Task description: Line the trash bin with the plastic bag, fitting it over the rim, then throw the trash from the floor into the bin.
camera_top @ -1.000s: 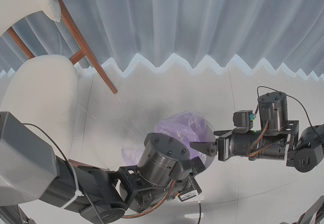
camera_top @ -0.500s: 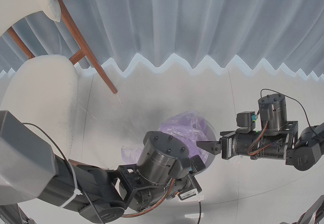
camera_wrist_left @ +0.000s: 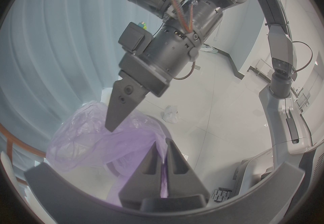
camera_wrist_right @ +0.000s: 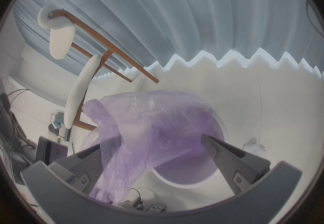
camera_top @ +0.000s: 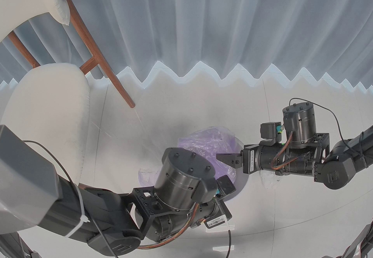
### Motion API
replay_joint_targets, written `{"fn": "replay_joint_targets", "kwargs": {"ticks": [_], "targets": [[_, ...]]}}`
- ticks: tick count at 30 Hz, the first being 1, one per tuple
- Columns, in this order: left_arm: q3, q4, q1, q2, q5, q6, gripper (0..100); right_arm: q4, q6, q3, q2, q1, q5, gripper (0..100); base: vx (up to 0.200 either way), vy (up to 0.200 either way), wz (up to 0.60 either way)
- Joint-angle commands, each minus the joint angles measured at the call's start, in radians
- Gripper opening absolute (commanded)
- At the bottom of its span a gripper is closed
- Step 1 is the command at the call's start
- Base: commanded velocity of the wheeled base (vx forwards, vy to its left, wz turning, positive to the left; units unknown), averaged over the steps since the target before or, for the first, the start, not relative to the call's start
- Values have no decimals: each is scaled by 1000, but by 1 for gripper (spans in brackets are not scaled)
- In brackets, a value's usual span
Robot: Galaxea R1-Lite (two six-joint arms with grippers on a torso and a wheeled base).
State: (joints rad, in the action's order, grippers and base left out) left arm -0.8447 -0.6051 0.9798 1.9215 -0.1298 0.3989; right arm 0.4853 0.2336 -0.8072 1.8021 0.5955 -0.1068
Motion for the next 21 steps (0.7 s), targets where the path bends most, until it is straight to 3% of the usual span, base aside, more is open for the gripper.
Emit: {"fn": "replay_joint_targets", "kwargs": {"ticks": [1, 2, 21], "targets": [[1, -4, 0, -1, -1, 0, 0, 1, 3, -38, 29, 0, -1, 100, 0, 0, 0], [1, -5, -1, -1, -1, 0, 0, -1, 4, -38, 25, 1, -1, 0, 0, 0, 0], [-91, -15, -12, 2, -7, -26, 0, 6, 50, 74, -176, -3, -4, 0, 0, 0, 0]]}}
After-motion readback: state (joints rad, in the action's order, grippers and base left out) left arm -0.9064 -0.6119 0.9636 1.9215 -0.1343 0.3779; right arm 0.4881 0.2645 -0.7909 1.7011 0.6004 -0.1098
